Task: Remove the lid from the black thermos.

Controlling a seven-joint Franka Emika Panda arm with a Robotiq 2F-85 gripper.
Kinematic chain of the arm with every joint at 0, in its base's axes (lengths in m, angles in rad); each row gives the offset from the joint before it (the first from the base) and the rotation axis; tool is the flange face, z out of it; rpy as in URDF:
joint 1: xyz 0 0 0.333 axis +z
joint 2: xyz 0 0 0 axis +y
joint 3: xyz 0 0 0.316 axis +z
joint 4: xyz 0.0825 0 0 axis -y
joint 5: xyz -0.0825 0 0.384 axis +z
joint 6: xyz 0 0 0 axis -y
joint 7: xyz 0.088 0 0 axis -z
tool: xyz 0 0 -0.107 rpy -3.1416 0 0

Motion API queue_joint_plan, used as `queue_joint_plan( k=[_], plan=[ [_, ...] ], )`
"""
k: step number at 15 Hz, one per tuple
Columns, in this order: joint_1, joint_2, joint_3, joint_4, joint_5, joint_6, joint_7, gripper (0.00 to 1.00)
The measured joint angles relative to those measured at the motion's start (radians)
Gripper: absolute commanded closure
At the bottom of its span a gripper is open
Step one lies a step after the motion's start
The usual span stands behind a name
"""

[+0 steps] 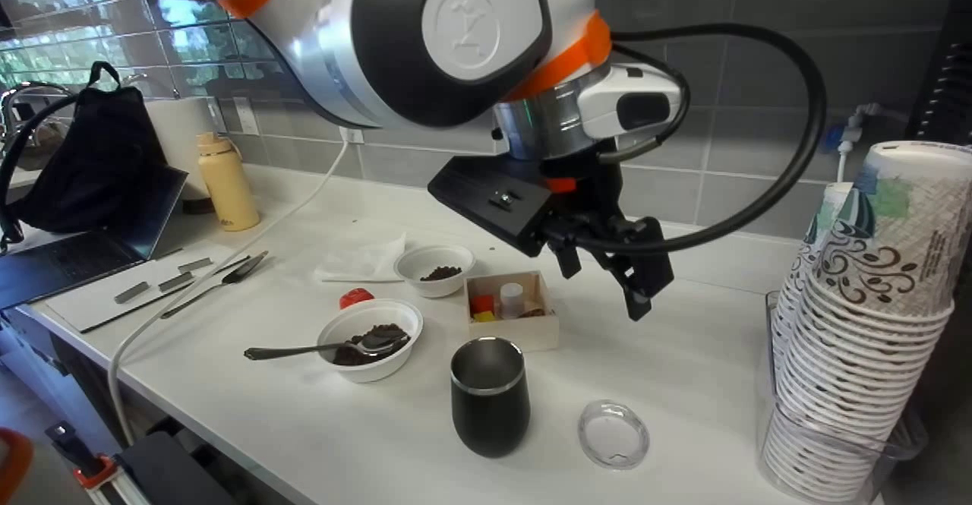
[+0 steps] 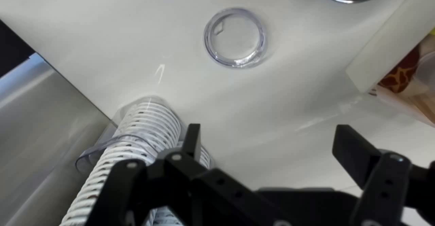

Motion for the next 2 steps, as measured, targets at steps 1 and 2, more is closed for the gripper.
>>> queue_joint_plan(
  k=[1, 2],
  plan=[
    [-0.001, -0.026, 0.001, -0.006, 0.012, 0.000, -0.012, 0.00],
    [0.000, -0.044, 0.002, -0.009, 0.028, -0.001, -0.029, 0.00]
  ],
)
